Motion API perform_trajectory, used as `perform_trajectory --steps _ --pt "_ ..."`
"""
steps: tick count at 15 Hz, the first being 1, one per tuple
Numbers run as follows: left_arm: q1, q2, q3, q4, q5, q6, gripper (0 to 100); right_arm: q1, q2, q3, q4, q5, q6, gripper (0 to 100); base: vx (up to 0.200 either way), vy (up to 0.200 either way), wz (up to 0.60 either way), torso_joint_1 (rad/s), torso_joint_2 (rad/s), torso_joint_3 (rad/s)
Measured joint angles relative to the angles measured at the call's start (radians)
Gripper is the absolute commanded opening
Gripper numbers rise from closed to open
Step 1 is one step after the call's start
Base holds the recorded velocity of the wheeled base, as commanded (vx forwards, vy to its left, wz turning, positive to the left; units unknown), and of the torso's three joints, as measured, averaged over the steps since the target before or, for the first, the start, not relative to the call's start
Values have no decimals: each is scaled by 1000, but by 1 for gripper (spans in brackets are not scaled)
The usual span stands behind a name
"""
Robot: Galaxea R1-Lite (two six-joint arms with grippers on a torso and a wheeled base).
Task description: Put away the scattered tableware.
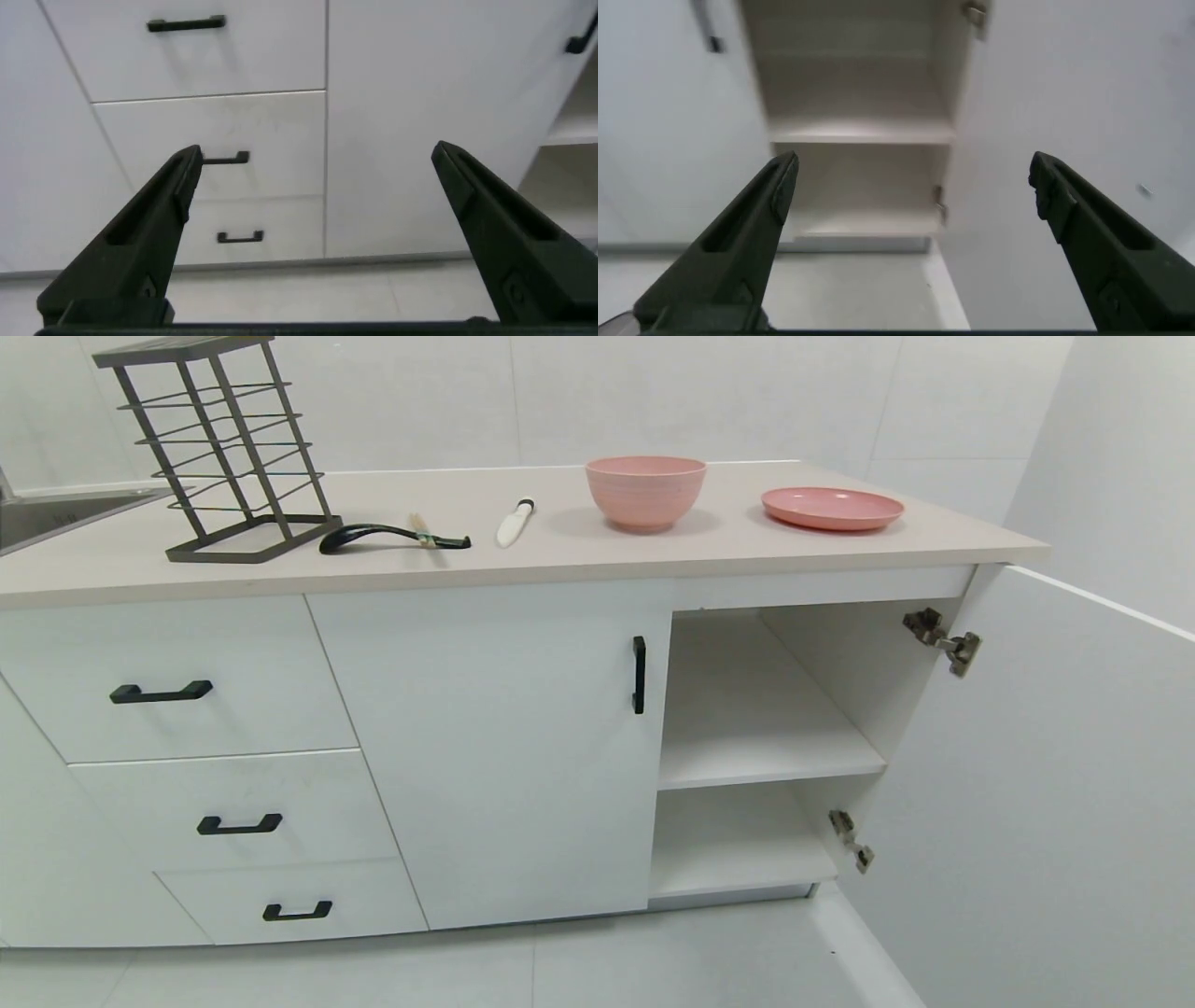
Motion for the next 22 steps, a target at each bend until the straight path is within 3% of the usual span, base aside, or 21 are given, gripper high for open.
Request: perform_trajectory --steps 2,3,4,10,15,22 --pt "0 0 1 1 -6 -17 100 0 -1 0 6 -8 20 100 0 0 0 0 0 0" --pt "0 0 2 52 -95 -43 100 0 -1 1 7 -7 21 100 0 0 0 0 0 0" --pt "0 0 2 57 -125 -43 100 0 -2 1 8 -6 23 100 0 0 0 0 0 0" --pt "-1 0 3 60 -127 -44 100 0 -2 1 8 -6 24 100 0 0 0 0 0 0" --pt "-2 0 3 60 -85 -51 100 -1 -2 1 8 -5 23 100 120 -200 0 4 -1 4" --pt "-3 1 3 60 -82 -52 100 -1 -2 1 7 -6 23 100 29 -29 0 1 3 1"
